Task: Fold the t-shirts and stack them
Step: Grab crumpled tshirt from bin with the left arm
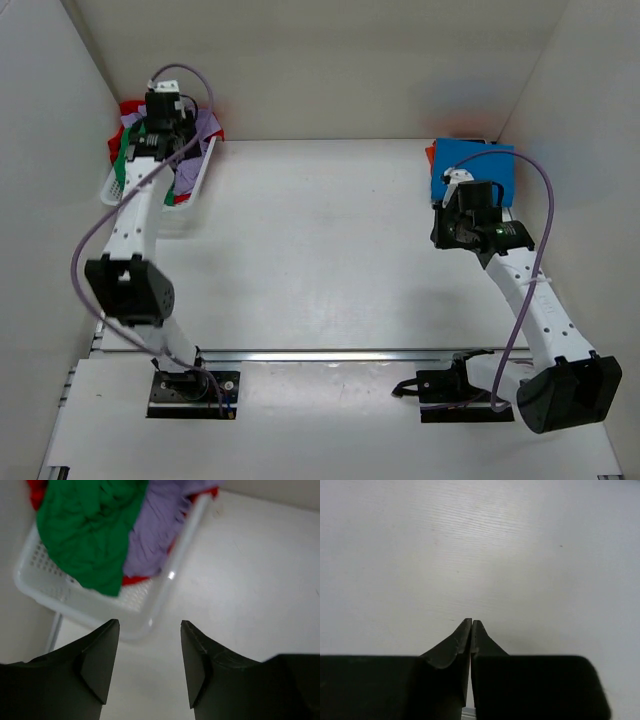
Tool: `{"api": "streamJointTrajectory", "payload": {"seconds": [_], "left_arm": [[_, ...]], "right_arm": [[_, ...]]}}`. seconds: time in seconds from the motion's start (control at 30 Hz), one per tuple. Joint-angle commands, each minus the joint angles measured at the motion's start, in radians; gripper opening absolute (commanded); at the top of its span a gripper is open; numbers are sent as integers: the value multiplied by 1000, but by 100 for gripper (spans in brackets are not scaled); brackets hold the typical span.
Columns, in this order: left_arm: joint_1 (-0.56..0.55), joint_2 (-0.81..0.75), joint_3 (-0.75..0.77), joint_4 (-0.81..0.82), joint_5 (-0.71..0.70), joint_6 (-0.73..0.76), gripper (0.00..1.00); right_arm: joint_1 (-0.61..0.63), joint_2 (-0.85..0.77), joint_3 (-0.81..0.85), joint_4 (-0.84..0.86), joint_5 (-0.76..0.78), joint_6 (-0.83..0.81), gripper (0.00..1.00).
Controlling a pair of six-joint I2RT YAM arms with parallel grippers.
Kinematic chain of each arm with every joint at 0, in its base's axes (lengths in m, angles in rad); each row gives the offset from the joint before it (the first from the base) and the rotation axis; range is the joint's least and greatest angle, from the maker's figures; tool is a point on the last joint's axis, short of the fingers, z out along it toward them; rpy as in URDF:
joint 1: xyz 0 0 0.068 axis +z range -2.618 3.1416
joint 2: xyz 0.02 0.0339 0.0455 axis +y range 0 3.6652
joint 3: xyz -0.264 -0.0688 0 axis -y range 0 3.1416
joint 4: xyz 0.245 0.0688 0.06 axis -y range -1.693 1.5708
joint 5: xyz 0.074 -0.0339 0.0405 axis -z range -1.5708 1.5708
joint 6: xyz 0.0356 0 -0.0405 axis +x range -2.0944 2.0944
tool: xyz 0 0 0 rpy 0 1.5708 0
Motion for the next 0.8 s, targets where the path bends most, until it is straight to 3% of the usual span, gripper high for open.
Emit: {"api": "streamJointTrajectory", "payload": {"seconds": [0.0,0.07,0.23,0.43,0.57,0.67,0.7,0.73,0.77], "left_arm": [[93,215,210,-31,-159,-18,64],[123,373,351,-25,-184,-32,64],[161,526,394,101,-269,-63,73],[193,757,541,170,-398,-24,99],[221,874,615,135,-377,-41,99],[233,938,667,84,-371,-53,99],[241,949,661,81,-375,-50,93],[237,960,663,77,-374,-40,73],[236,961,669,74,-391,-38,62]], "right_arm": [[42,-31,-8,79,-49,-17,0],[64,-35,-30,110,-62,-34,4],[58,6,-90,164,-141,-13,22],[35,73,-62,150,-217,12,24],[-1,113,-15,129,-247,21,25],[-10,152,22,129,-243,26,25],[-10,164,42,119,-244,22,24],[-10,166,45,122,-246,25,25],[-10,169,45,121,-244,30,26]]}}
